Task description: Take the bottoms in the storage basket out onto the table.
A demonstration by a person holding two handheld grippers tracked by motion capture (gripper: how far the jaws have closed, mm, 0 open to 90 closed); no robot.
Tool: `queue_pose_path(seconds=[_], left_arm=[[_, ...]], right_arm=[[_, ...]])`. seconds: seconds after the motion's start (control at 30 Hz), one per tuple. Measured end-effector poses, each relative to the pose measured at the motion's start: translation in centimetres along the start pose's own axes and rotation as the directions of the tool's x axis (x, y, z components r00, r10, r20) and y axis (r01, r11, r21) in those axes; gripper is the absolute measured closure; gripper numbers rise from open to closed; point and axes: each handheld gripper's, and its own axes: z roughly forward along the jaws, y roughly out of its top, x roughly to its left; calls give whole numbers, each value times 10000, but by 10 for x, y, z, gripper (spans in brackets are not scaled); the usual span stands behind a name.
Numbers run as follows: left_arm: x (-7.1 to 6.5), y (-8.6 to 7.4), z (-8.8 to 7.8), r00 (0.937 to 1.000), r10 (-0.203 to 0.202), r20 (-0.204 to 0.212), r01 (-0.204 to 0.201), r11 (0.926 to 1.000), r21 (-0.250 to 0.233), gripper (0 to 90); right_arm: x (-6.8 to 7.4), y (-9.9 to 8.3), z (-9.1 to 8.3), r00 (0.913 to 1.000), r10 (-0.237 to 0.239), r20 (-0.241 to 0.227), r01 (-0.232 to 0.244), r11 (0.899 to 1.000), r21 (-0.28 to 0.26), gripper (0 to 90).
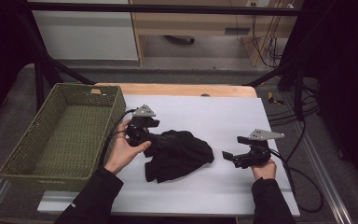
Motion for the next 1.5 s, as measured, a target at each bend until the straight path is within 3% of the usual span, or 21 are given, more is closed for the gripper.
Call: queue_pose_path(seconds=[0.33,0.5,0.73,0.93,1.5], left_arm=[[1,-2,-20,9994,29,-334,-34,9999,-150,73],[3,-3,-32,9999,4,-122,-8,9997,-261,72],[5,-7,-48,9995,68,-305,-81,9990,-443,72],[9,-14,-62,9985,208,-500,-232,9986,-472,72],[32,-39,-90,9953,-3,-971,-59,9979,-645,72]], right_arm=[[0,0,0,10000,0,-5,0,10000,-50,42],[0,0,-1,10000,32,-13,-32,10000,-60,42],[0,0,-1,10000,19,-10,-19,10000,-73,42],[0,0,-1,10000,20,-8,-20,10000,-67,42],[0,0,0,10000,1,-5,-1,10000,-50,42]])
